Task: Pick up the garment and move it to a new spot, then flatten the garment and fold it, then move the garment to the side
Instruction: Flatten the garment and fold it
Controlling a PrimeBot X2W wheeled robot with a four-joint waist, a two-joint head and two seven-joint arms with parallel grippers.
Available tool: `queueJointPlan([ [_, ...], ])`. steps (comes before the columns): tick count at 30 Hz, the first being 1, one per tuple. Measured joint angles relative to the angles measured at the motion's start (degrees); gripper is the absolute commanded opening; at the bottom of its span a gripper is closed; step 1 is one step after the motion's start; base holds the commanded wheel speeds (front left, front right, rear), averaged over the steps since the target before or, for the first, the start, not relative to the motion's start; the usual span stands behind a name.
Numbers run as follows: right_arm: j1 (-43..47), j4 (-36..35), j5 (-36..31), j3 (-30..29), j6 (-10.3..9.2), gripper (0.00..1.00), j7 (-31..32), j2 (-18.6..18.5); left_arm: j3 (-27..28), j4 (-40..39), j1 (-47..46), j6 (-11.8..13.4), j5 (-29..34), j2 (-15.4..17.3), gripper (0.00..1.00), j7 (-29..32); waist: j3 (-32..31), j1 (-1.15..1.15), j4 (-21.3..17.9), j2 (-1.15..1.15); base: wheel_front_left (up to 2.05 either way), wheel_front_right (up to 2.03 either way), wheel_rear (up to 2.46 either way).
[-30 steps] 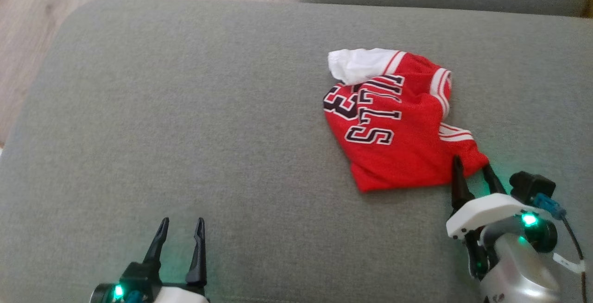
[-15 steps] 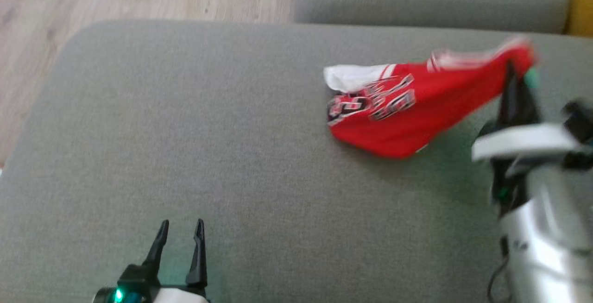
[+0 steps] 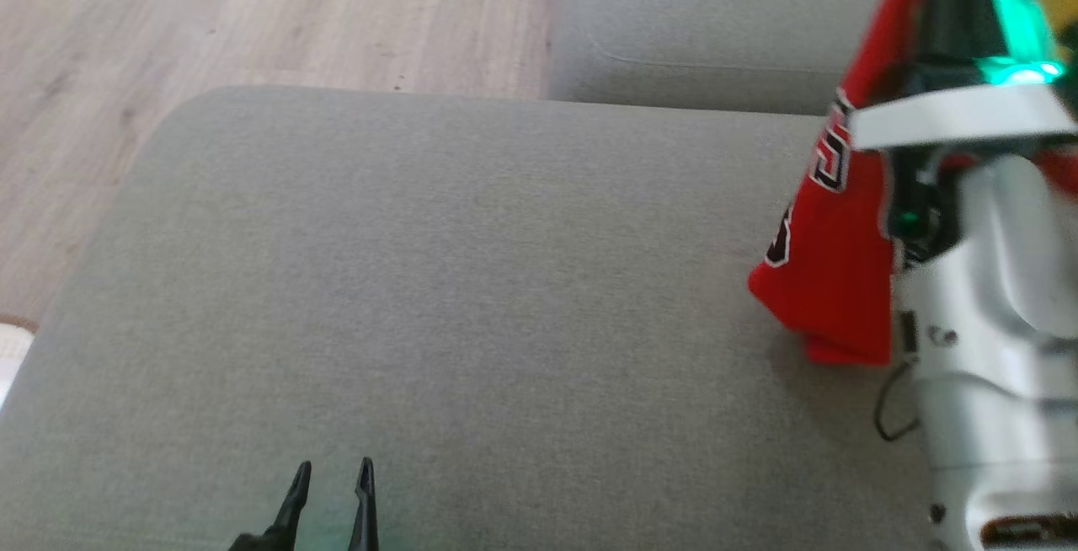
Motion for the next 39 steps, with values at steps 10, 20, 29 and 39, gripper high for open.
queueJointPlan([
  [10,-8.62,2.8,14.41,7.39,0.0,0.0,0.0,-0.01,-1.53,0.76,0.02,0.03,-0.29,0.03,1.0,0.0,-1.21,0.0,3.83,0.0,0.0,0.0,0.0],
  [20,-1.25,18.38,-4.26,-11.72,0.0,0.0,0.0,-0.01,-1.58,0.47,0.93,0.56,-0.54,0.05,1.0,0.0,-0.12,0.01,3.6,0.0,0.0,0.0,0.0],
  [29,15.34,20.06,-19.08,-23.18,0.0,1.0,0.02,0.13,-2.54,0.26,0.32,0.48,-1.13,0.07,1.0,0.0,1.59,0.01,-0.1,0.0,0.0,0.0,0.0],
  [39,23.49,18.16,-14.59,-14.22,0.0,1.0,0.02,0.38,-4.01,0.29,-1.86,0.49,-1.52,0.03,1.0,0.0,2.46,0.01,-3.81,0.0,0.0,0.0,0.0],
])
